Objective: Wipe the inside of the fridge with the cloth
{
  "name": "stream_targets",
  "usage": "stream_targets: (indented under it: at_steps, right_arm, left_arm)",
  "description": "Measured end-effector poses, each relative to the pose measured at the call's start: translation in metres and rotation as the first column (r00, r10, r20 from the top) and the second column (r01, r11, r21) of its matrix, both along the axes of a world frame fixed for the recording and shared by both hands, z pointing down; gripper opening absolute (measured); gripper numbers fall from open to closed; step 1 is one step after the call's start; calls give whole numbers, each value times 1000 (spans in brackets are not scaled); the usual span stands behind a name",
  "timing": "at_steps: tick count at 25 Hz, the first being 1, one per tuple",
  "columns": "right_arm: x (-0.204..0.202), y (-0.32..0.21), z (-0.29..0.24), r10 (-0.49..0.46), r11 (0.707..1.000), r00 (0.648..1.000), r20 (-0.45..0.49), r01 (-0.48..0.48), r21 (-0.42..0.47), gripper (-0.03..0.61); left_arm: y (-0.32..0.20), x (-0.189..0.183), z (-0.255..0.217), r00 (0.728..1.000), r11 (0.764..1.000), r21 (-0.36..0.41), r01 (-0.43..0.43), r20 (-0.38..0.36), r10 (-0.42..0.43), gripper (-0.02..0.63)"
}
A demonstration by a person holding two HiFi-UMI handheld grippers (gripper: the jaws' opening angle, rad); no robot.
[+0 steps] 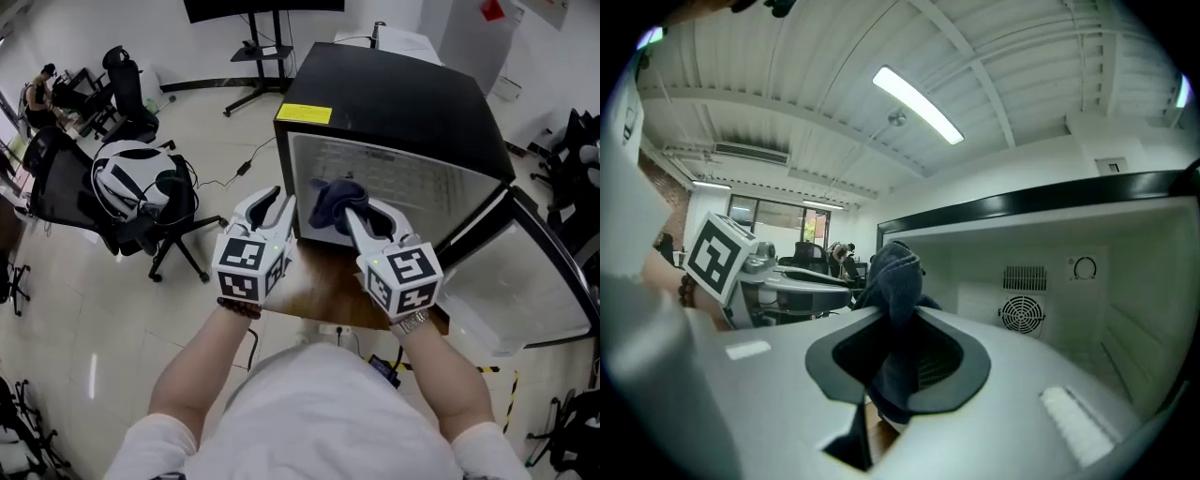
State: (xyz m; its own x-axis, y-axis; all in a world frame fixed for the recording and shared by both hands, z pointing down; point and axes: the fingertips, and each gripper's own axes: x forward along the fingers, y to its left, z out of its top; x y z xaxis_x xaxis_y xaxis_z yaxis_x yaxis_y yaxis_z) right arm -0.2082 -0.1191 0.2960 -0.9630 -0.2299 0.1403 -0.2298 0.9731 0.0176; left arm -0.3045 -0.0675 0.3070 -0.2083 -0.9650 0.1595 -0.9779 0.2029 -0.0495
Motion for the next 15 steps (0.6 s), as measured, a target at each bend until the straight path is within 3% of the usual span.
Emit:
stream_targets:
  at_steps: [7,15]
  right_arm:
    - [-42,-19,8,29,1000,999,-18,-28,13,54]
    - [-80,-21,5,1,997,1000,-9,-1,71,54]
  left_arm:
    - [-19,-29,15,998,998,-34,-56,-17,55,131]
    - [-33,-32,24,988,987,-52,-153,-26,152,140]
